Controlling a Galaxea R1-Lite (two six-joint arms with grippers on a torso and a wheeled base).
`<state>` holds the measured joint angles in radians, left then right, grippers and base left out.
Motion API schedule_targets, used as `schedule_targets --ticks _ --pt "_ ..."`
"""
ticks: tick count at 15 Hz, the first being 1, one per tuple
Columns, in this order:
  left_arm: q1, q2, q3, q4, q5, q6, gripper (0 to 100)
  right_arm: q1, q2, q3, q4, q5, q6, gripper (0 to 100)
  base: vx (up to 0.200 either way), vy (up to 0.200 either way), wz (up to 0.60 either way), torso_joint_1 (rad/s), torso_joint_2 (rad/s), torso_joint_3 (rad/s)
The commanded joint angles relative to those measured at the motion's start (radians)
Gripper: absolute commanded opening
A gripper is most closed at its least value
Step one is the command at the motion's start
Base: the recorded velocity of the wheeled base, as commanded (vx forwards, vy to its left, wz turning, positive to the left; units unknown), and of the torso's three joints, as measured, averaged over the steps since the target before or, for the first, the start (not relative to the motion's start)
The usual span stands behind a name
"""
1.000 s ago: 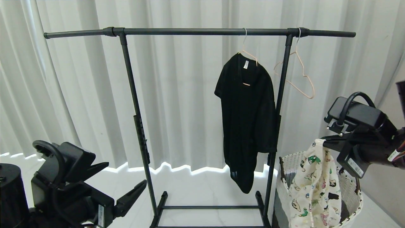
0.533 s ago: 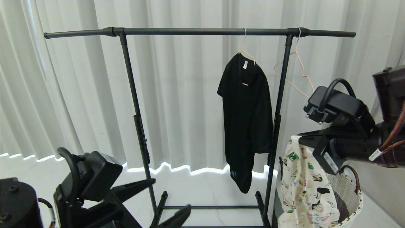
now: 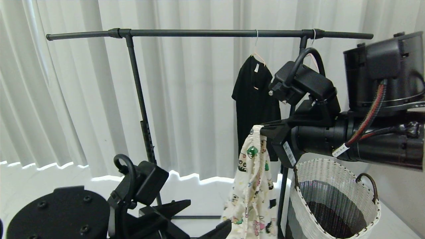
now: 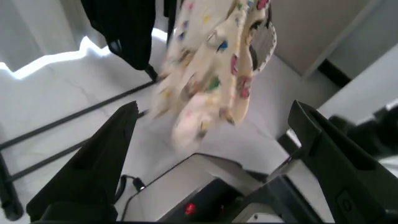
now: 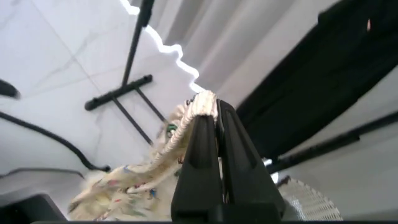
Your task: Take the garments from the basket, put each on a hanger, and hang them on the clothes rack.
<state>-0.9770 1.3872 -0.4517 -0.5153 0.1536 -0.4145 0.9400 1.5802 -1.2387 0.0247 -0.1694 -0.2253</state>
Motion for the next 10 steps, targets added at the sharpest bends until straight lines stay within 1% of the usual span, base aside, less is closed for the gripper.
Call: schedule_targets --ticks 1,3,6,10 --pt "0.046 0.039 -0.035 0.000 0.001 -0.007 100 0.020 0.041 -0.039 0.000 0.001 0.000 0 0.000 0.000 0.00 0.000 0.00 0.000" --pt "0.100 0.055 -0.041 0.000 0.011 -0.007 100 0.056 0.058 -0.062 0.000 -0.001 0.000 0 0.000 0.000 0.00 0.000 0.00 0.000" --pt "0.101 0.026 -0.042 0.000 0.012 -0.009 100 0.108 0.081 -0.081 -0.002 -0.001 0.000 0 0.000 0.000 0.00 0.000 0.00 0.000" --pt "0.087 -0.001 -0.042 0.000 0.007 -0.006 100 0.129 0.123 -0.133 -0.003 -0.001 0.000 0 0.000 0.000 0.00 0.000 0.00 0.000"
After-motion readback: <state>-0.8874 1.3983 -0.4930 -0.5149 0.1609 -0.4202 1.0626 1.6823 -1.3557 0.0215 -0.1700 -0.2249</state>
